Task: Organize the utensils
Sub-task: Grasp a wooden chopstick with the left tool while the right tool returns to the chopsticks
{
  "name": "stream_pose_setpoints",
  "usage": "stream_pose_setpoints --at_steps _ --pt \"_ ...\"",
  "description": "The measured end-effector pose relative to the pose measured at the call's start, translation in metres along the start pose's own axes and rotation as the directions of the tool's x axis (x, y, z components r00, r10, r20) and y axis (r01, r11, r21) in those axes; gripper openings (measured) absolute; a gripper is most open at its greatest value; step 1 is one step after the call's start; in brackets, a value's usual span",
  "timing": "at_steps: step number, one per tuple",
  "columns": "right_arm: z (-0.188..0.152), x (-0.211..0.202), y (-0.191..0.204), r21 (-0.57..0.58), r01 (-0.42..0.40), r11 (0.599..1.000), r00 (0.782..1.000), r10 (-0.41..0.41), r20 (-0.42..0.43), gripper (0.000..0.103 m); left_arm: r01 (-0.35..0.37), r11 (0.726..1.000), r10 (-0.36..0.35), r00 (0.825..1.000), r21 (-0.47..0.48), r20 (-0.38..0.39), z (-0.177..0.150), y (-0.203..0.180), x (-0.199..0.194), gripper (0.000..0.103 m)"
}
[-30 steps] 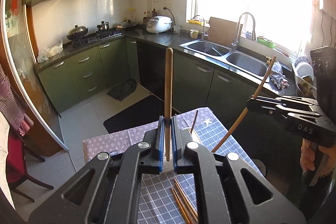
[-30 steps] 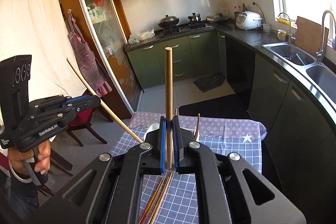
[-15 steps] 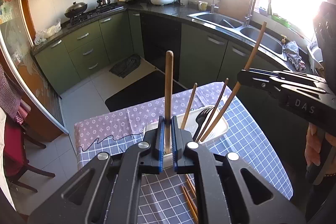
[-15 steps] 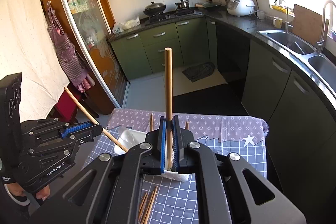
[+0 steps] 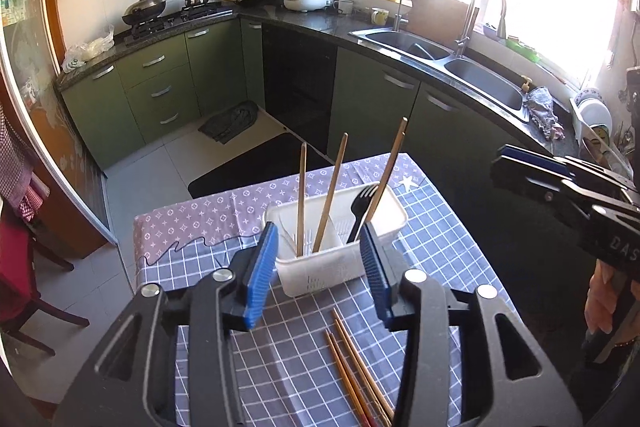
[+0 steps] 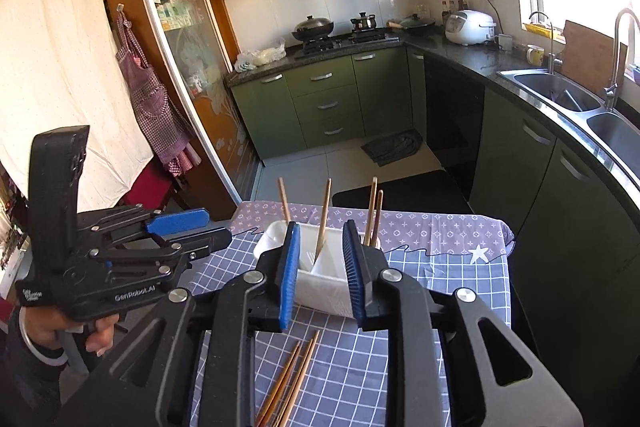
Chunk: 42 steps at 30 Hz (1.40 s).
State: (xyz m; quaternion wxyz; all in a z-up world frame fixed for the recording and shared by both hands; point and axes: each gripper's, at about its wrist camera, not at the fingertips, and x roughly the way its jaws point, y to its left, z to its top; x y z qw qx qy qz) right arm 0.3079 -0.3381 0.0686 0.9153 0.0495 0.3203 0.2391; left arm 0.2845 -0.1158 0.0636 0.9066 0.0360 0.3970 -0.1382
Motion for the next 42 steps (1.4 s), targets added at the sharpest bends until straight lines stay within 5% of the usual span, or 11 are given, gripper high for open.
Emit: stream_pose_setpoints --at_steps 3,7,12,15,24,42 --pt "-0.037 -0.023 -0.001 -0.008 0.012 1.0 1.0 -0.012 0.0 0.028 0.037 0.999 -0.039 0.995 -0.029 -0.087 -0.028 -0.002 0.003 0.046" --pt "-0.103 -0.031 -0.011 -0.004 0.126 0.992 0.992 -0.126 -0.005 0.031 0.055 0.997 -0.065 0.969 -0.05 -0.237 -0.078 -0.006 0.033 0.043" --pt "-0.17 -0.016 -0.036 0.096 0.201 0.975 0.979 -0.196 -0.062 0.031 0.02 0.997 -0.049 0.901 -0.07 -0.43 -0.128 -0.012 0.087 0.022" --pt "-0.195 -0.007 -0.045 0.149 0.196 0.969 0.979 -0.184 -0.09 0.036 -0.014 0.997 -0.027 0.872 -0.08 -0.49 -0.144 -0.013 0.112 0.021" --pt "-0.216 0.016 -0.049 0.168 0.199 0.965 0.973 -0.175 -0.151 0.036 -0.058 0.994 -0.003 0.824 -0.089 -0.567 -0.158 -0.02 0.144 0.018" --pt "-0.222 0.031 -0.053 0.201 0.187 0.962 0.97 -0.148 -0.196 0.036 -0.108 0.992 0.05 0.791 -0.059 -0.61 -0.158 -0.03 0.176 0.017"
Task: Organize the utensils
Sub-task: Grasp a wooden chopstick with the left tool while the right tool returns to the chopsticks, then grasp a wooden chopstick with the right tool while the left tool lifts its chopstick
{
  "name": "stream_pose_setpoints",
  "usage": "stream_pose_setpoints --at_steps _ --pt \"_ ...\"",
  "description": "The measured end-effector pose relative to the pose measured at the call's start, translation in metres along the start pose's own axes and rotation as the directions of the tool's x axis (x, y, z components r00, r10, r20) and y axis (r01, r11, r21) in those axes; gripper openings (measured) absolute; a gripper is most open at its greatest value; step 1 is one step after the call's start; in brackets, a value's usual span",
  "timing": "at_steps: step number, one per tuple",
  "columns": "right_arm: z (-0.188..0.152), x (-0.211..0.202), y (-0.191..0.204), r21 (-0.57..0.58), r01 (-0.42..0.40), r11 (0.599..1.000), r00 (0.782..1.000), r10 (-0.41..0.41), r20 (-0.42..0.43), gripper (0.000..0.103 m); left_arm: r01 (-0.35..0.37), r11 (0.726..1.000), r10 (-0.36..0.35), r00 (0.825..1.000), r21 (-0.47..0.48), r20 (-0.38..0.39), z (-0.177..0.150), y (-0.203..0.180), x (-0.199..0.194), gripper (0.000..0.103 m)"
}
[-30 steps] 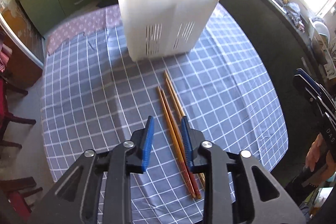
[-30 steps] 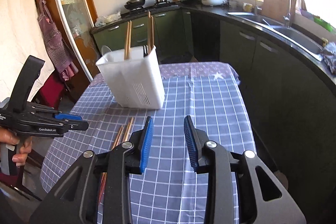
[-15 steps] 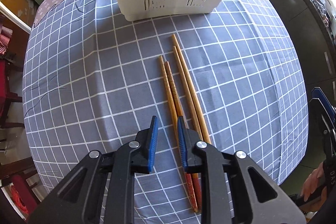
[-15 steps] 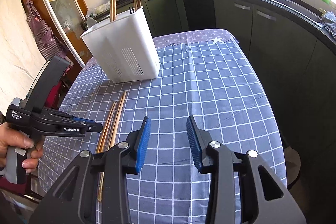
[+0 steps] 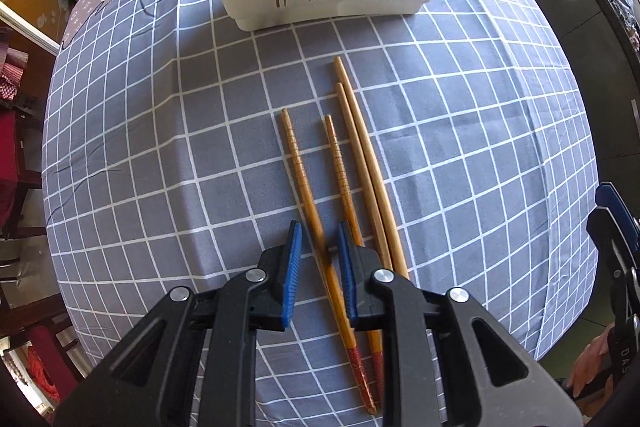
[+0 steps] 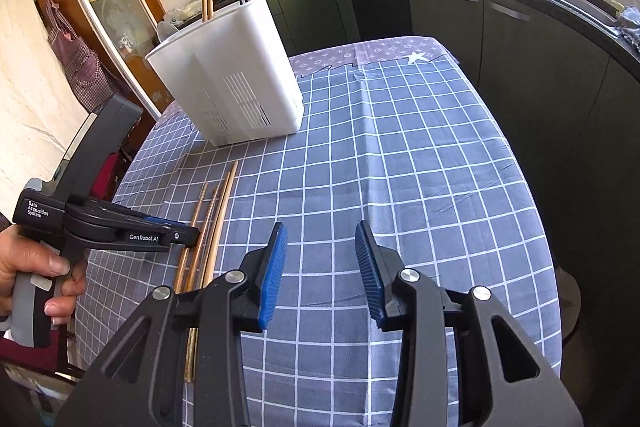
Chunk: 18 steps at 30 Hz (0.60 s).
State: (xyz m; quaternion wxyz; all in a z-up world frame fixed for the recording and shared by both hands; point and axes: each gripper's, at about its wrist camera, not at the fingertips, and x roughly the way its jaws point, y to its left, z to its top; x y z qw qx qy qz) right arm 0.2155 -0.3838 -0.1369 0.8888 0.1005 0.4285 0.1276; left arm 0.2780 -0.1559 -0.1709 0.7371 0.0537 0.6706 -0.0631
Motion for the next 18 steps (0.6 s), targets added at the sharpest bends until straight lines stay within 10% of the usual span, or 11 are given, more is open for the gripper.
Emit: stream_pose_setpoints --at_steps 11,18 --pt "-0.005 0.005 -0.005 0.013 -0.012 1.0 1.0 0.013 -0.017 0.039 0.035 0.999 -0.034 0.999 -0.028 0.018 -0.001 0.012 -0.005 0.006" --pt "-0.003 0.01 0.001 -0.009 -0.018 1.0 0.999 0.018 -0.046 0.039 0.064 0.998 -0.065 0.984 0.011 0.168 -0.015 0.024 -0.061 0.006"
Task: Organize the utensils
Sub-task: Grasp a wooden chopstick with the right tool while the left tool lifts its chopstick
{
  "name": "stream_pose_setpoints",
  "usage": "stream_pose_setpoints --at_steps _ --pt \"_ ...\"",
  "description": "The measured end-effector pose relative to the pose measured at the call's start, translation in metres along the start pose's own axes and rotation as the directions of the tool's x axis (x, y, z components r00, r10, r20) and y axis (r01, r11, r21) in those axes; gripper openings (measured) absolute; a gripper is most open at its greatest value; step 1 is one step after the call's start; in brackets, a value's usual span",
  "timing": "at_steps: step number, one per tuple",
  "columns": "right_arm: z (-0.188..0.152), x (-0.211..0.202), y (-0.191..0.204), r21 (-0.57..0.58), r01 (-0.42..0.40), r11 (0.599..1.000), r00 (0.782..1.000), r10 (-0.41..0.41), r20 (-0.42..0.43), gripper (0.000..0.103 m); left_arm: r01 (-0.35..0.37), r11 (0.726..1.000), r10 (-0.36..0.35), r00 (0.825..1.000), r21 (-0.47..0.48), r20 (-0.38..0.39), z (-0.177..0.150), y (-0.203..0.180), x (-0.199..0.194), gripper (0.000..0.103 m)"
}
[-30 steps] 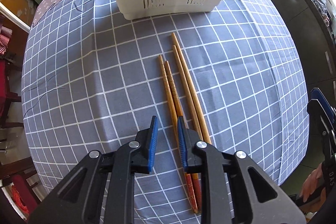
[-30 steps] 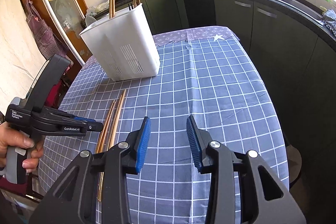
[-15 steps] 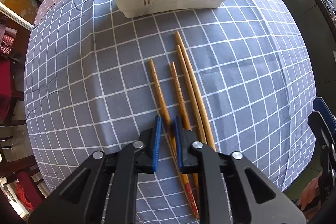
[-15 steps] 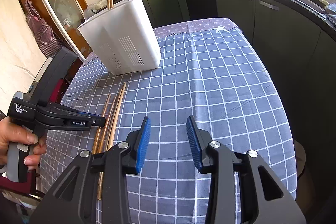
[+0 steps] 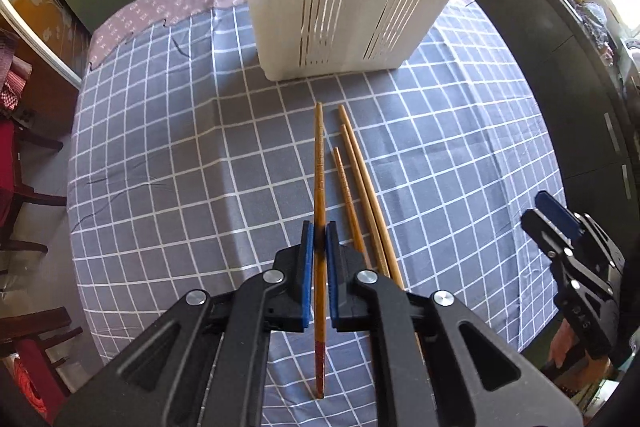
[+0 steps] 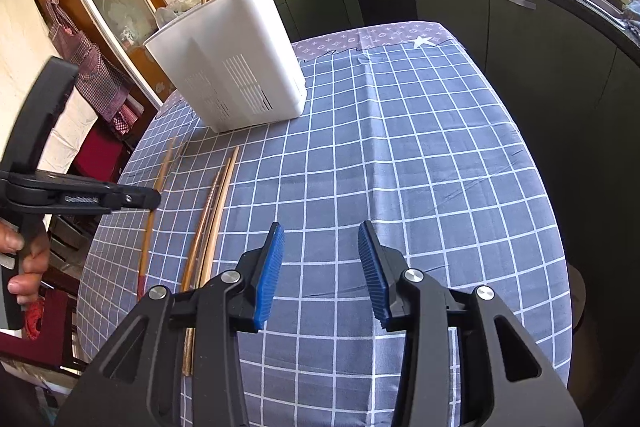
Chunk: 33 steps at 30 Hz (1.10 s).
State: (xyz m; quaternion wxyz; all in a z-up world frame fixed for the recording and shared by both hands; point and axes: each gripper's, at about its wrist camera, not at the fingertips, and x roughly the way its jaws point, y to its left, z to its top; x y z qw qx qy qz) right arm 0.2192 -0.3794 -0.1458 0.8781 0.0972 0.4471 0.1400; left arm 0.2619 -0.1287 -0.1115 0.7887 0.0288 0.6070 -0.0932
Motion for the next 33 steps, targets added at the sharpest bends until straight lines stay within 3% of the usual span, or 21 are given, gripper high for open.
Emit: stream_pose_setpoints --at_steps 6,10,13,17,22,33 --pt "0.022 0.021 0.029 -0.117 -0.029 0.993 0.995 0.017 -0.099 0.039 0.015 0.999 -0.02 0.988 0.036 0.153 -0.016 0.006 -0.055 0.006" --pt "0.036 0.046 0.049 -0.175 -0.07 0.982 0.976 0.031 -0.213 0.039 0.034 0.998 -0.044 0.975 0.049 0.22 -0.025 0.014 -0.077 0.006" --pt "0.045 0.064 0.062 -0.198 -0.084 0.977 0.958 0.024 -0.286 0.032 0.024 0.998 -0.04 0.965 0.065 0.259 -0.031 0.014 -0.088 0.006" --pt "0.052 0.087 0.075 -0.209 -0.089 0.974 0.93 0.006 -0.367 0.016 0.041 0.996 -0.06 0.962 0.078 0.266 -0.036 0.016 -0.091 0.006" --pt "0.056 0.11 0.089 -0.189 -0.107 0.976 0.899 0.014 -0.438 0.016 0.049 0.993 -0.076 0.959 0.105 0.274 -0.041 0.014 -0.092 0.006" --pt "0.055 0.133 0.106 -0.217 -0.061 0.974 0.881 -0.05 -0.471 0.016 0.064 0.991 -0.096 0.956 0.119 0.278 -0.048 0.022 -0.093 0.006"
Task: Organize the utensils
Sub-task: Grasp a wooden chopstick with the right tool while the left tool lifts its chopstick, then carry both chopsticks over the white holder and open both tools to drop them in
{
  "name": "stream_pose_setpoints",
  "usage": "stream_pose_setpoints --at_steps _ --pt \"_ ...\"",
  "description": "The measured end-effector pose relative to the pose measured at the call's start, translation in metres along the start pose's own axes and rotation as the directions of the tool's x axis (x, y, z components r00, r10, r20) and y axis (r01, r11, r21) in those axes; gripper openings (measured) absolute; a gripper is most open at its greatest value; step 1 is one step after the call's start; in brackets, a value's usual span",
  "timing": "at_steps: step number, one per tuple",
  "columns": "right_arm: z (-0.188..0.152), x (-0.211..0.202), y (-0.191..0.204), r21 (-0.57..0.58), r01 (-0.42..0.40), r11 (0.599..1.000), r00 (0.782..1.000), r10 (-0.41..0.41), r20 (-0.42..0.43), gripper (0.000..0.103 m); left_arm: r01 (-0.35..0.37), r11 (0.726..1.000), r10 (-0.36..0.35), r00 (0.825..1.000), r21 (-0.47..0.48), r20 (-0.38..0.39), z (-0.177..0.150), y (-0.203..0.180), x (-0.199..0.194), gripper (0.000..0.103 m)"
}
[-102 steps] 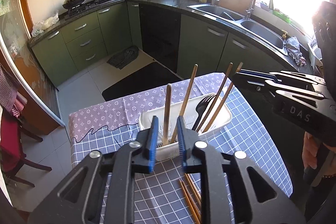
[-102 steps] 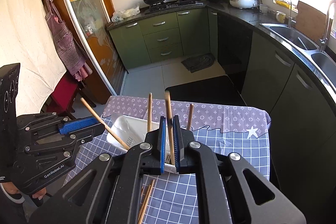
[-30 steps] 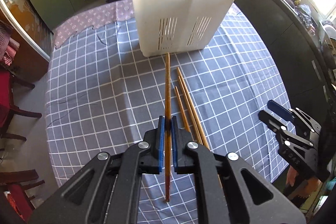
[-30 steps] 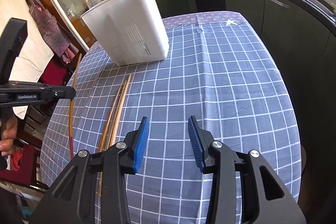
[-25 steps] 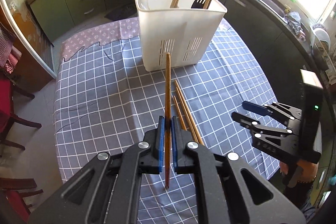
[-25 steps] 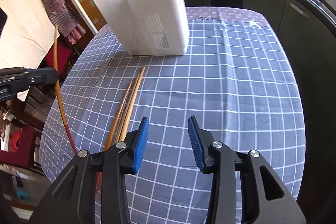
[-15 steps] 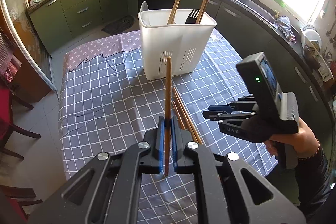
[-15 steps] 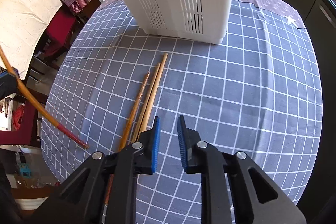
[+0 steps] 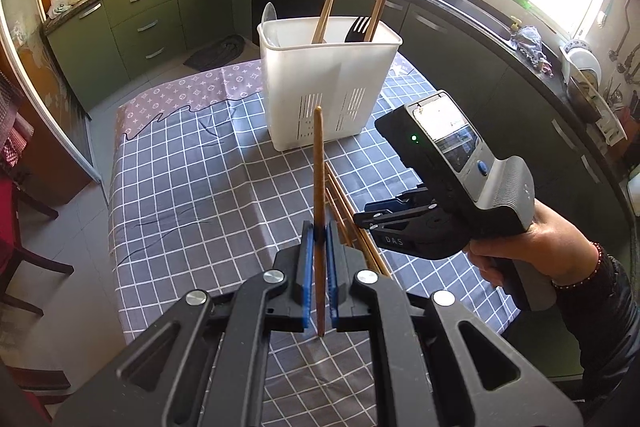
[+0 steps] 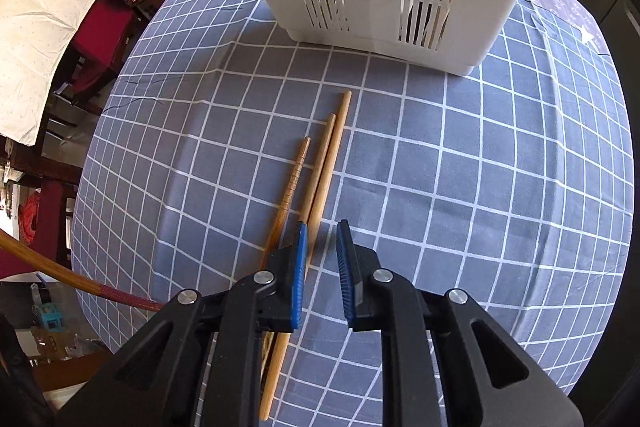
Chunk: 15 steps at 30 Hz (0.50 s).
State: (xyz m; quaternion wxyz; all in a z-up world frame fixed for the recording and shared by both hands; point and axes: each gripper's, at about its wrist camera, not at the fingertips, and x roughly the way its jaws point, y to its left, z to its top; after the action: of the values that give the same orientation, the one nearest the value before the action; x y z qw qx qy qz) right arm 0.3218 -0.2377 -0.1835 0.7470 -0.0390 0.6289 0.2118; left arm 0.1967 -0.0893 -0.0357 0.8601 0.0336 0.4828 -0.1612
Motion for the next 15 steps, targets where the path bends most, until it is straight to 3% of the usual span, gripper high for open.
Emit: stream_pose_setpoints --at_steps 5,15 --pt "0.0 -0.005 0.001 -0.006 0.053 0.999 0.999 -0.052 0.006 0.016 0.007 1.0 -0.007 1.0 0.0 -0.006 -0.002 0.004 0.002 0.006" --pt "0.011 0.005 0.015 -0.023 0.073 0.997 0.997 -0.073 -0.023 0.016 0.005 1.0 -0.005 1.0 0.003 -0.015 -0.002 0.004 0.003 0.006"
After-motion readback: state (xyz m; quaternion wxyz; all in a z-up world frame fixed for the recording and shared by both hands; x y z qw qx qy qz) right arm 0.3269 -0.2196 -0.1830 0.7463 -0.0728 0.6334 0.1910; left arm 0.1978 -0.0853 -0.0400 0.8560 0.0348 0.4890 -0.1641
